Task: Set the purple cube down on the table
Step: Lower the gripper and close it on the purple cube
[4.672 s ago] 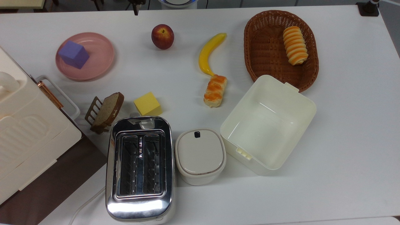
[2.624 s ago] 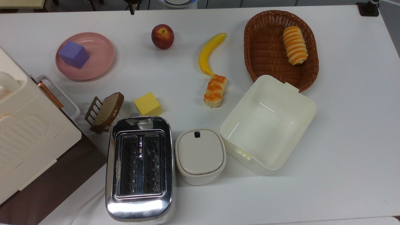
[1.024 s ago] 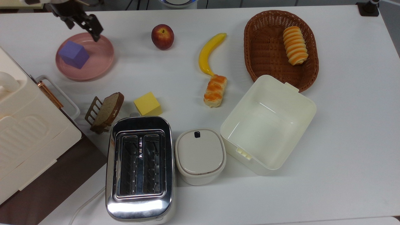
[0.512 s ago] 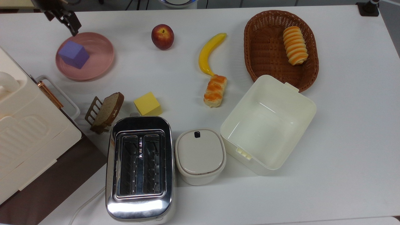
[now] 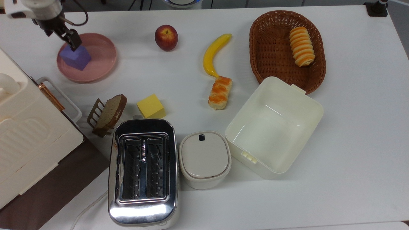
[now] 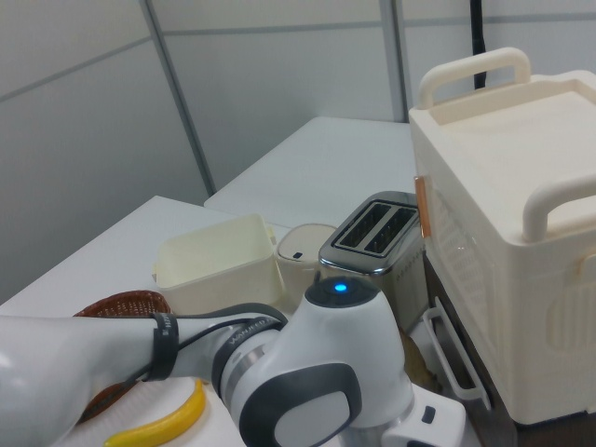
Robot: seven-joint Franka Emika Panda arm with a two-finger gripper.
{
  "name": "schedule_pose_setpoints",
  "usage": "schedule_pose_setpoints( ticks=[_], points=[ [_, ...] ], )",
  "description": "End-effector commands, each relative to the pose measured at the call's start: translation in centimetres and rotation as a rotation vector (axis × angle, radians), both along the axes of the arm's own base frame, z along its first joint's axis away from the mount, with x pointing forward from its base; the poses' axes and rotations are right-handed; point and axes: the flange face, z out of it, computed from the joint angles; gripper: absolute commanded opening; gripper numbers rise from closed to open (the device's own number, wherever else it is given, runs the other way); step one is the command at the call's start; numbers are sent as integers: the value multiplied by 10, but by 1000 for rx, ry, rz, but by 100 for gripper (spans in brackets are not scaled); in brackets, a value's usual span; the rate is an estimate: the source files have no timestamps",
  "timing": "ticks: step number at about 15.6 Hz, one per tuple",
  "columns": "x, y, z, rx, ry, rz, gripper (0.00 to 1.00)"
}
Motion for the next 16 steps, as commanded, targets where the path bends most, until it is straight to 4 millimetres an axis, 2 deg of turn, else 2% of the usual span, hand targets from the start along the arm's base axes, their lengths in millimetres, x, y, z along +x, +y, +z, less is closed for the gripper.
schedule_pose_setpoints(
  ticks=[1,11,16],
  points=[
    [3,5,-13,-20,16,28,100],
    [6,8,-16,-24,23,36,100],
    [11,16,-16,-25,20,43,100]
  ],
)
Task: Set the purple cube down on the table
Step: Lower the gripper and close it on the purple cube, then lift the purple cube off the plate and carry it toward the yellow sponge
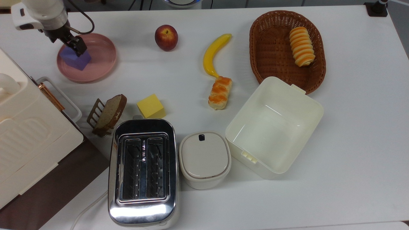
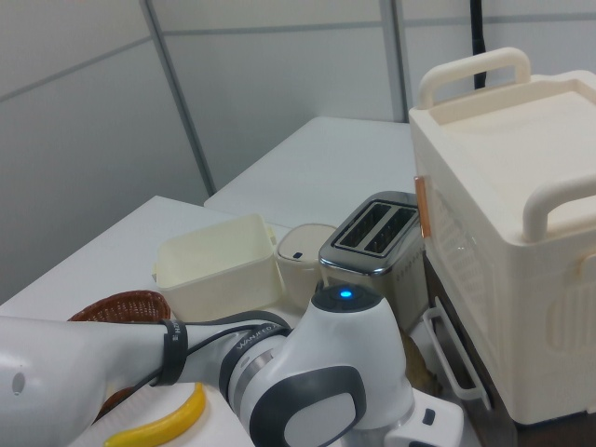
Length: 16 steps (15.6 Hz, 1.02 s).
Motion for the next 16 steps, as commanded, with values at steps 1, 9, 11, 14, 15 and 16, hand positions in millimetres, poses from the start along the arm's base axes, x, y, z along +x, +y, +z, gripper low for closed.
schedule_pose_setpoints(
  ticks=[1,9,11,14,15,16],
  points=[
    [6,14,3,-23,-15,15,100],
    [10,18,-21,-6,-15,23,100],
    [9,18,-29,1,-6,21,100],
    [9,18,-33,4,1,22,100],
    [9,18,-33,3,1,21,99],
    [9,17,-33,2,2,22,74]
  ],
)
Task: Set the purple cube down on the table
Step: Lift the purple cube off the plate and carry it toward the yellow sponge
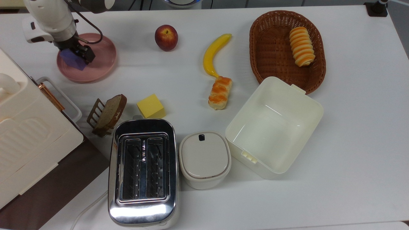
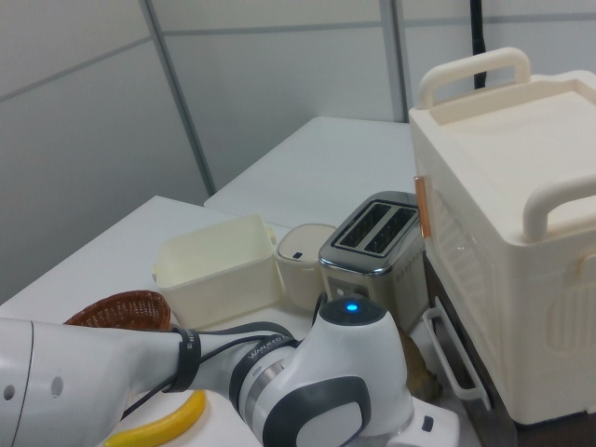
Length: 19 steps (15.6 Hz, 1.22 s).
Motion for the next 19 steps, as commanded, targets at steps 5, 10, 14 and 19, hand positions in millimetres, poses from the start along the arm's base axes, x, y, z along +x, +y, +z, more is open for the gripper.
schedule_pose_setpoints(
  ticks=[5,10,14,19],
  points=[
    [-1,4,3,-26,-23,-11,17],
    [5,42,68,-63,-58,-40,18],
    [14,121,116,-29,-45,-26,18],
    [38,211,112,-27,-48,34,20]
  ],
)
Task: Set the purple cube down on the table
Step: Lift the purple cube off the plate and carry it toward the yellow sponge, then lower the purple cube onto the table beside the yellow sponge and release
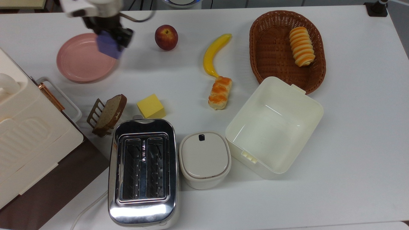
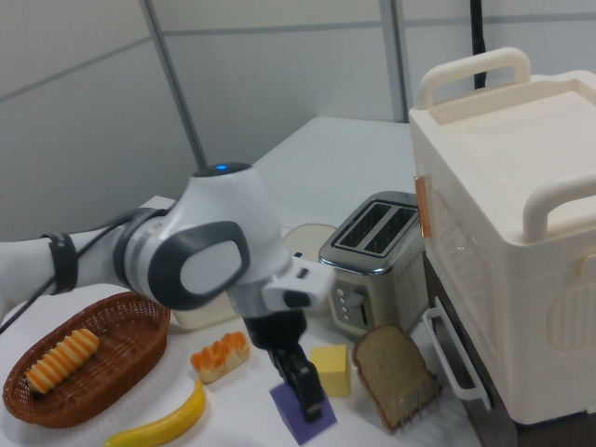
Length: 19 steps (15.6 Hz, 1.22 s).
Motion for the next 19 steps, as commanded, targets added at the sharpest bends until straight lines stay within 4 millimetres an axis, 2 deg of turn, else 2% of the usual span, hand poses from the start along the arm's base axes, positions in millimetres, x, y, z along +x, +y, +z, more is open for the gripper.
schedule_pose_setpoints(
  ticks=[1,5,6,7,8,9,10,13,16,19],
  points=[
    [9,50,-16,14,20,34,20],
    [25,101,-49,25,63,116,20],
    [29,105,-54,25,66,116,21],
    [30,106,-55,21,69,119,25],
    [30,105,-56,20,70,120,42],
    [30,105,-57,17,73,126,85],
    [31,105,-59,3,77,136,100],
    [32,103,-65,-22,88,148,100],
    [34,103,-62,-22,83,149,100],
    [38,102,-51,-25,64,146,100]
  ],
)
